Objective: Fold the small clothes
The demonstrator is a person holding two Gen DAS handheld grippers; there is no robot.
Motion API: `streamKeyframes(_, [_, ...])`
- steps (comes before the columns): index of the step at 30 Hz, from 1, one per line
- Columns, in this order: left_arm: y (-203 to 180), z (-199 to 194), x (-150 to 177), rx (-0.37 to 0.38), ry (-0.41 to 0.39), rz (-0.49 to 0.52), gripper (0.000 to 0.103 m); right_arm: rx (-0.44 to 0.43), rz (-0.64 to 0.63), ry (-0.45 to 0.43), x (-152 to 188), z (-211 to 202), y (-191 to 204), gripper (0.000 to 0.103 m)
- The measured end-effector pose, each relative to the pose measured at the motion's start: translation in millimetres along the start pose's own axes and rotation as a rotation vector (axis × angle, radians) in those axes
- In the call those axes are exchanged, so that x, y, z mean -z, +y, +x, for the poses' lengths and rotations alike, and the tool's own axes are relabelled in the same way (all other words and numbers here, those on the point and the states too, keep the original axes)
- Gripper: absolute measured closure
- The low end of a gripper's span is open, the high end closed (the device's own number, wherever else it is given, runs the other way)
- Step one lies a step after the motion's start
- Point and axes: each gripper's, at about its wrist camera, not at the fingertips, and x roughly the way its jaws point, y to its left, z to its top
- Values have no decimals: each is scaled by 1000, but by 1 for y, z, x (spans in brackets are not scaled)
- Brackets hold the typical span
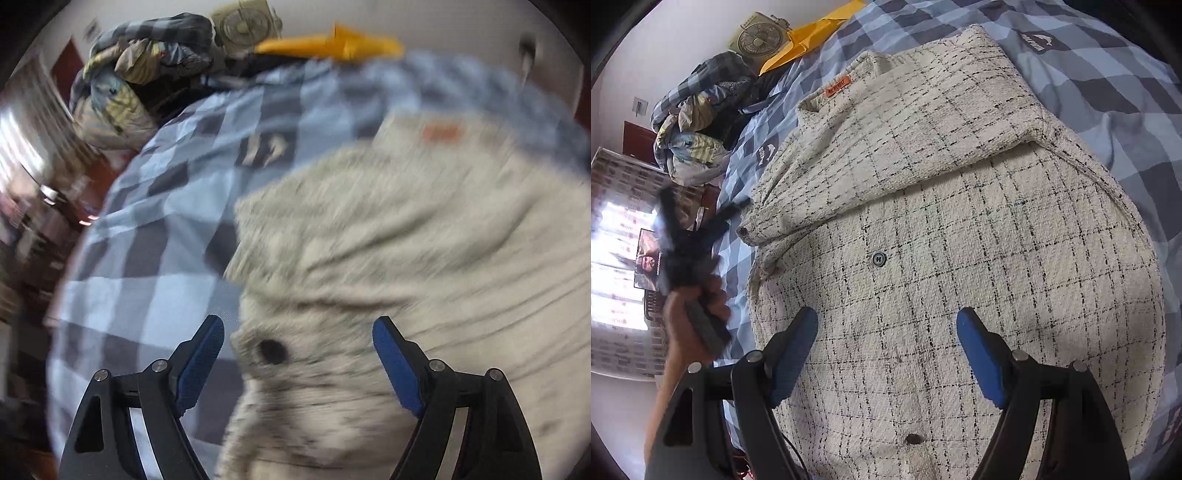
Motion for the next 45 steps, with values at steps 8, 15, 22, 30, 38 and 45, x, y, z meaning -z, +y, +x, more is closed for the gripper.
streamKeyframes(8, [59,5,6,140,105,-214,4,3,4,2,-4,0,-5,28])
streamKeyframes(15, [93,-80,53,163,37,-221,4,6,25,-43,-11,-12,-18,28])
streamKeyframes(22, [114,-176,154,190,48,-196,4,60,24,-109,5,-56,-40,28])
streamKeyframes(30, [143,-306,237,145,-114,-132,4,97,-152,-67,64,-150,-43,28])
streamKeyframes(38, [139,-308,263,282,-95,-114,4,208,-119,-79,97,-209,-89,28])
streamKeyframes(45, [127,-205,282,349,145,-193,5,168,63,87,95,-149,-139,28])
